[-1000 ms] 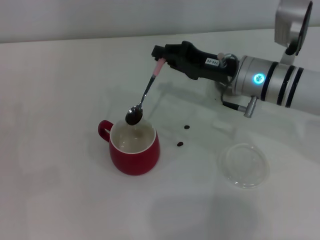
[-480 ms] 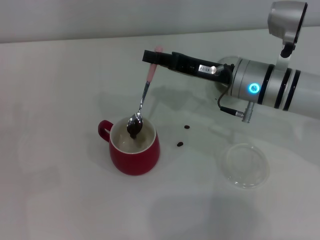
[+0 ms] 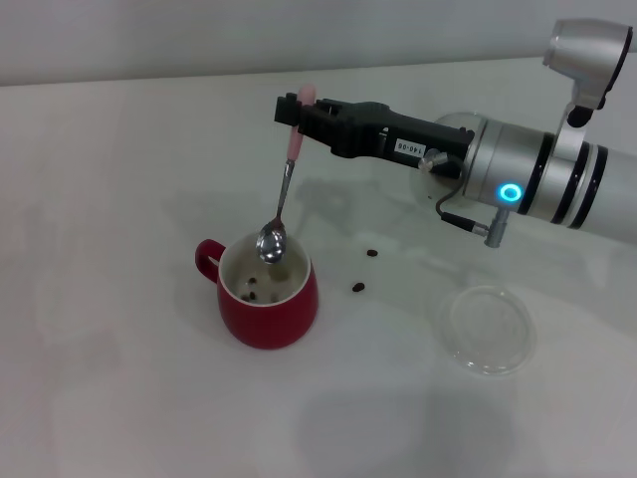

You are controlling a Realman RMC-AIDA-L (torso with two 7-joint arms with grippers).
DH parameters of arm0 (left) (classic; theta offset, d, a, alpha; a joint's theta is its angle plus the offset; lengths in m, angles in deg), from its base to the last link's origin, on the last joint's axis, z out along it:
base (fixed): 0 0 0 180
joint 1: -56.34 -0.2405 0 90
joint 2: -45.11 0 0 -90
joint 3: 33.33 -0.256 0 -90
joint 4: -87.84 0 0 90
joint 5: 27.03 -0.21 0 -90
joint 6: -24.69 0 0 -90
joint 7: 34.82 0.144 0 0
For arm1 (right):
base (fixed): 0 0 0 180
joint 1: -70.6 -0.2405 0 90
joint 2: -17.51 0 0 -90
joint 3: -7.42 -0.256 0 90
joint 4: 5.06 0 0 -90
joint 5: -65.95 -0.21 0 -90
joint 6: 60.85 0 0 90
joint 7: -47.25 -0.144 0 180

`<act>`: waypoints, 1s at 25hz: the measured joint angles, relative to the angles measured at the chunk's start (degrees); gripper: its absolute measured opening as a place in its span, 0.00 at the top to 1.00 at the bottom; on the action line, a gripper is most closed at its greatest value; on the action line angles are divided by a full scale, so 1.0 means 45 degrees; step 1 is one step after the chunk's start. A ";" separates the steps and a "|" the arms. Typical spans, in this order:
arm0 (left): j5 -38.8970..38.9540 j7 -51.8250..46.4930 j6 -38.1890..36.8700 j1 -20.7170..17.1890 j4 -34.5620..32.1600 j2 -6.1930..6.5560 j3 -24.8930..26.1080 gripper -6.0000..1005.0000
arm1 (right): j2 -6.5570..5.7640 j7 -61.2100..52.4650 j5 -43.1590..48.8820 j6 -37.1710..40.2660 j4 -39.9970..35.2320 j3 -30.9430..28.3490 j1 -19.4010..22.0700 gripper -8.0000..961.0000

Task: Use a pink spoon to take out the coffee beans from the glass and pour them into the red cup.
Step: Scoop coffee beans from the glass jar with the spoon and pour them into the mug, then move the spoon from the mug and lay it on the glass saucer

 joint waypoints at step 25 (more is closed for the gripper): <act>0.0049 0.0000 0.0206 0.0402 0.0220 0.0023 0.0001 0.12 | -0.2633 -0.0815 0.0275 0.5959 0.4141 -0.3035 0.0780 0.72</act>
